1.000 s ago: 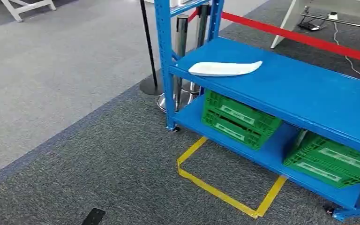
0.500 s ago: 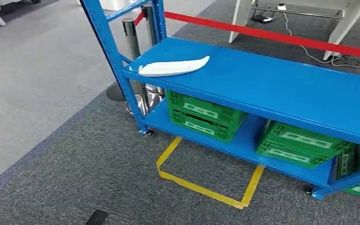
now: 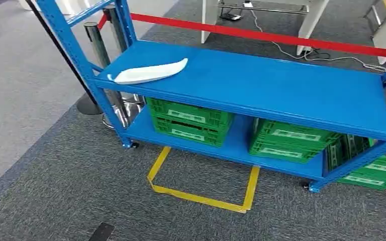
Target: Take the parts from the cabinet and place them on the table.
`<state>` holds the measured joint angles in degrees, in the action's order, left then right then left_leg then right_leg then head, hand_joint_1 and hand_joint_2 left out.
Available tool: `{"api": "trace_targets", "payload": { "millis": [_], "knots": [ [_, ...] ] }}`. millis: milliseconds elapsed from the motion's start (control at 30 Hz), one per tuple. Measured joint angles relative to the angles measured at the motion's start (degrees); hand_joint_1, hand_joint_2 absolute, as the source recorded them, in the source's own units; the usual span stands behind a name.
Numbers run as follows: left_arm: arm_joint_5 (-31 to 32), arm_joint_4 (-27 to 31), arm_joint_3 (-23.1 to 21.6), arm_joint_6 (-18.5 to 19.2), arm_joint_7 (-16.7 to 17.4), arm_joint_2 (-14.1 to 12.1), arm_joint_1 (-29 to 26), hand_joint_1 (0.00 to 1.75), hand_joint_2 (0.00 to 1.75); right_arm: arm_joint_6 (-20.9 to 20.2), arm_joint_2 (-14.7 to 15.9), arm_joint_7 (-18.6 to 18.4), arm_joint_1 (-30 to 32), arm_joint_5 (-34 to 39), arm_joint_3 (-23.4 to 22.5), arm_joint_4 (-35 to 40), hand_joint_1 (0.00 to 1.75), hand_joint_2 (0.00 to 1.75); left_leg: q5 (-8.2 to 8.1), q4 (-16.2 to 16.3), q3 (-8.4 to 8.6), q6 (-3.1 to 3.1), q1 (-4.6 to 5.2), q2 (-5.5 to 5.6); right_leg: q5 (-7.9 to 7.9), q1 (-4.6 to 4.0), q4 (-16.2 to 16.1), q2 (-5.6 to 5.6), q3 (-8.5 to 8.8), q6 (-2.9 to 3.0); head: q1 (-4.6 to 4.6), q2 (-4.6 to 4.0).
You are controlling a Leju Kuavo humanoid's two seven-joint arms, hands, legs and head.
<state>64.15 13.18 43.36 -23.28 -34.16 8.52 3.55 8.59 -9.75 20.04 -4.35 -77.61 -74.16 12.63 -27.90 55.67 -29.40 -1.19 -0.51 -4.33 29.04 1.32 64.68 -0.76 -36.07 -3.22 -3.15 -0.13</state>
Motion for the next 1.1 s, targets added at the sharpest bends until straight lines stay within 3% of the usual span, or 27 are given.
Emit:
{"api": "trace_targets", "payload": {
  "millis": [33,67,100,200,233,267,300,367,400,433,467,533,567,633,667,800,1100],
  "knots": [
    [0.00,0.02,-0.02,0.00,0.00,0.02,0.07,0.00,1.75,0.02,0.07,0.00,-0.10,0.00,0.00,0.00,0.00,0.00,-0.32,0.35,0.09,0.35,-0.04,-0.64,-1.97,0.02,-5.70,-1.75,3.24,-0.10,0.00,0.00],
    [0.00,0.02,-0.04,-0.02,0.00,-0.09,0.16,0.00,1.75,-0.02,0.00,0.02,-0.33,0.00,0.00,-0.02,0.00,0.00,-0.60,0.61,0.06,0.78,0.45,-1.00,-0.40,-0.59,-6.96,-3.91,3.73,0.48,0.07,0.00],
    [0.00,0.02,-0.04,-0.02,0.00,-0.09,0.23,0.00,1.75,-0.02,-0.02,0.09,-0.46,0.00,0.00,-0.02,0.00,0.00,-0.96,1.00,-0.07,1.14,0.60,-1.46,-1.04,-0.26,-7.19,-3.46,4.23,1.15,-0.18,0.00],
    [0.00,0.02,-0.15,-0.04,0.02,-0.09,0.59,0.00,1.75,0.24,0.00,0.17,-0.27,0.04,0.04,-0.02,0.00,0.00,-0.84,0.86,0.43,1.82,0.49,-2.59,-1.02,-0.47,-6.76,-1.89,3.80,2.14,-0.15,0.00],
    [0.00,0.02,-0.20,-0.04,0.02,-0.11,0.69,0.00,1.75,0.35,-0.02,0.22,-0.20,0.00,0.04,-0.02,0.00,0.00,-1.45,1.23,0.43,2.34,0.26,-1.89,-1.32,-0.08,-7.11,-1.51,3.96,2.70,-0.22,0.00],
    [0.00,0.02,-0.17,-0.09,0.02,-0.11,0.75,0.00,1.75,0.46,0.00,0.16,-0.22,-0.04,0.11,-0.02,0.00,0.00,-3.01,2.90,-0.18,2.59,0.12,0.79,-1.34,-0.05,-7.13,-1.33,3.92,2.94,-0.37,0.00],
    [0.00,0.02,-0.17,-0.09,0.02,-0.11,0.70,0.00,1.75,0.53,0.00,0.02,-0.36,-0.07,0.22,-0.02,0.00,0.00,-5.36,6.51,-1.73,2.70,0.01,2.53,-1.41,-0.05,-7.12,-0.94,3.81,3.28,-0.53,0.00],
    [0.00,0.02,-0.17,-0.09,0.04,-0.24,0.32,0.00,1.75,0.81,0.00,-0.28,-0.63,-0.02,0.37,-0.02,0.00,0.00,-9.95,16.71,-6.25,2.81,-0.05,3.72,-1.45,-0.22,-7.10,-0.03,3.60,3.59,-0.57,0.00],
    [0.00,0.02,-0.18,-0.09,0.11,-0.24,0.17,0.00,1.75,0.87,0.00,-0.44,-0.50,-0.04,0.39,-0.02,0.00,0.00,-10.41,19.44,-7.55,2.74,-0.04,3.77,-1.47,-0.33,-7.06,0.43,3.61,3.62,-0.59,0.00],
    [0.00,0.02,-0.18,-0.09,0.13,-0.24,0.06,0.00,1.75,0.90,0.00,-0.61,-0.39,-0.07,0.42,-0.02,0.00,0.00,-9.40,19.12,-7.47,2.59,-0.04,3.79,-1.47,-0.39,-7.04,0.77,3.67,3.62,-0.55,0.00],
    [0.00,0.02,-0.17,-0.09,0.13,-0.24,0.05,0.00,1.75,0.94,0.00,-0.74,-0.32,-0.13,0.42,-0.02,0.00,0.00,-7.16,16.35,-6.39,2.35,-0.04,3.81,-1.47,-0.47,-7.03,1.12,3.71,3.62,-0.59,0.00],
    [0.00,0.02,-0.20,-0.09,0.13,-0.26,0.08,0.00,1.75,0.98,0.00,-0.94,-0.35,-0.22,0.48,-0.02,0.00,0.00,-1.67,6.54,-2.03,1.57,0.07,3.91,-1.50,-0.59,-7.03,1.69,3.98,3.56,-0.59,0.00],
    [0.00,0.02,-0.20,-0.09,0.17,-0.35,0.07,0.00,1.75,0.98,-0.04,-0.96,-0.32,-0.22,0.48,-0.02,0.00,0.00,-0.64,2.50,-0.36,0.94,0.28,4.29,-1.51,-0.55,-7.05,1.79,3.99,3.51,-0.55,0.00],
    [0.02,0.02,-0.20,-0.09,0.22,-0.37,0.23,0.00,1.75,1.07,-0.09,-1.05,-0.33,-0.20,0.48,-0.02,0.00,0.00,-1.02,1.35,-0.17,0.97,0.44,4.33,-1.61,-0.79,-6.78,1.99,3.48,2.72,-0.50,0.00],
    [0.04,0.02,-0.24,-0.09,0.22,-0.12,0.06,0.00,1.75,1.09,-0.04,-1.12,-0.32,-0.20,0.48,-0.02,0.00,0.00,-0.89,1.09,-0.27,1.84,0.30,4.33,-1.25,-0.89,-6.62,2.00,3.34,3.28,-0.39,0.00],
    [0.06,0.02,-0.24,-0.13,0.55,-0.22,-0.20,0.00,1.75,1.20,-0.04,-1.51,-0.23,-0.22,0.48,-0.02,0.00,0.00,-0.71,1.11,-0.36,1.34,0.70,4.35,-1.85,-0.52,-7.10,1.91,3.47,2.65,-0.46,0.00],
    [0.15,0.02,-0.24,-0.09,0.72,-0.11,-0.18,0.00,1.75,1.53,-0.07,-2.14,-0.18,-0.24,0.52,-0.04,0.00,0.00,-0.64,1.15,-0.54,1.00,0.88,4.34,-2.14,-0.31,-7.37,1.95,3.43,2.15,-0.46,0.00]
  ]
}}
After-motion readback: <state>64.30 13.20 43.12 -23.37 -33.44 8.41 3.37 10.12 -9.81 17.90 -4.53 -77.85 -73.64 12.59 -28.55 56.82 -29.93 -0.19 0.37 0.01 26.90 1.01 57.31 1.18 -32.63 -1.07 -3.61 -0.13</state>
